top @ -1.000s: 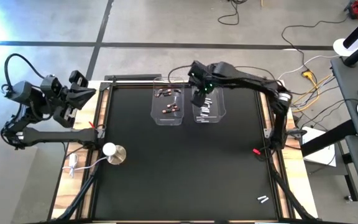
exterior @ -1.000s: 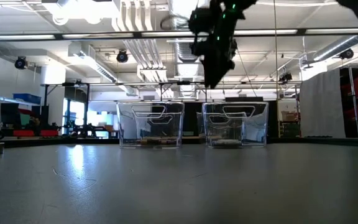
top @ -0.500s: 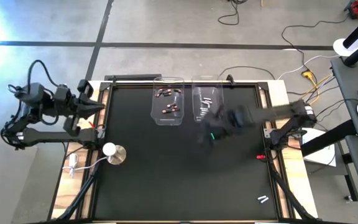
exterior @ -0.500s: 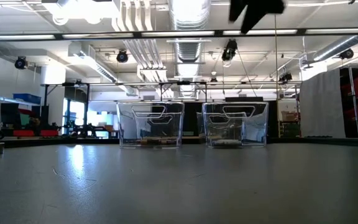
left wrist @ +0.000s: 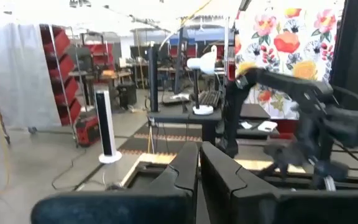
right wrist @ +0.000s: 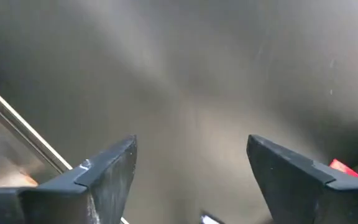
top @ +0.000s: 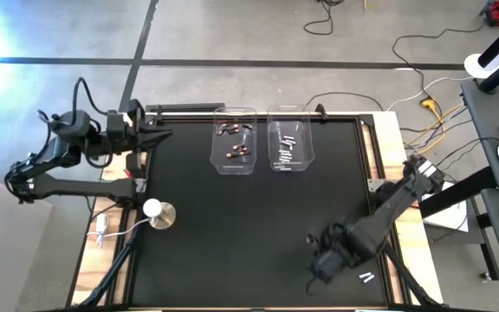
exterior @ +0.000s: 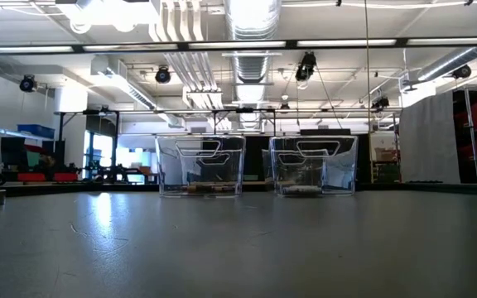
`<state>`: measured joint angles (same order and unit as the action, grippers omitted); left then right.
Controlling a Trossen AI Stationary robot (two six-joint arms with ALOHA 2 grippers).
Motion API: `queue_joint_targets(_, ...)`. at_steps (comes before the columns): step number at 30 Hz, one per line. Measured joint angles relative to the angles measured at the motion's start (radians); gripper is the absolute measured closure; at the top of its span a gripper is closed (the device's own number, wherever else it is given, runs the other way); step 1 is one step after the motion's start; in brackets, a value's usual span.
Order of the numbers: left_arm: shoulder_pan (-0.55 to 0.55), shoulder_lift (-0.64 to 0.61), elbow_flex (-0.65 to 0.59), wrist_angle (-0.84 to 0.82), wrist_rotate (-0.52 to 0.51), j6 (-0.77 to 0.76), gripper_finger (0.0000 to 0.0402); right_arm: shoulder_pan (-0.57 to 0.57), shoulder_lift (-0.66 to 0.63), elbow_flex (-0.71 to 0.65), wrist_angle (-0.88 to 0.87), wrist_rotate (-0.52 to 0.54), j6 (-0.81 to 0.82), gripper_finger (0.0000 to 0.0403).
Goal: Sort batteries
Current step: Put the white battery into the right transparent bin
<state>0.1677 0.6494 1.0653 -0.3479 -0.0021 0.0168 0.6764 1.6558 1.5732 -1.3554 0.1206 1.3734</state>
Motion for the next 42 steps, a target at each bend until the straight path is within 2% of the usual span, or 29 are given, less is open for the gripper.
queue_joint_targets(3,0.000,0.018,0.000,0.029,-0.009,-0.006,0.0401,0.059,0.045,-0.020,0.002,-0.076,-0.042,0.0099)
queue_joint_targets(9,0.000,0.029,0.000,0.035,-0.018,-0.046,0.0402,0.091,0.107,-0.067,0.002,-0.365,-0.127,0.0108)
queue_joint_targets(13,0.000,0.032,0.000,0.046,-0.052,-0.052,0.0401,0.091,0.143,-0.119,0.005,-0.456,-0.198,0.0127)
queue_joint_targets(21,0.000,0.014,0.000,0.073,-0.053,-0.105,0.0401,0.091,0.213,-0.279,0.053,-0.685,-0.331,0.0163)
queue_joint_targets(28,0.000,-0.028,0.000,0.089,-0.053,-0.113,0.0401,0.075,0.239,-0.365,0.107,-0.731,-0.346,0.0178)
queue_joint_targets(34,0.000,-0.040,0.000,0.151,-0.053,-0.105,0.0401,0.076,0.267,-0.391,0.125,-0.756,-0.413,0.0170)
queue_joint_targets(42,0.000,-0.035,0.000,0.180,-0.063,-0.080,0.0401,0.076,0.309,-0.402,0.240,-0.787,-0.386,0.0170)
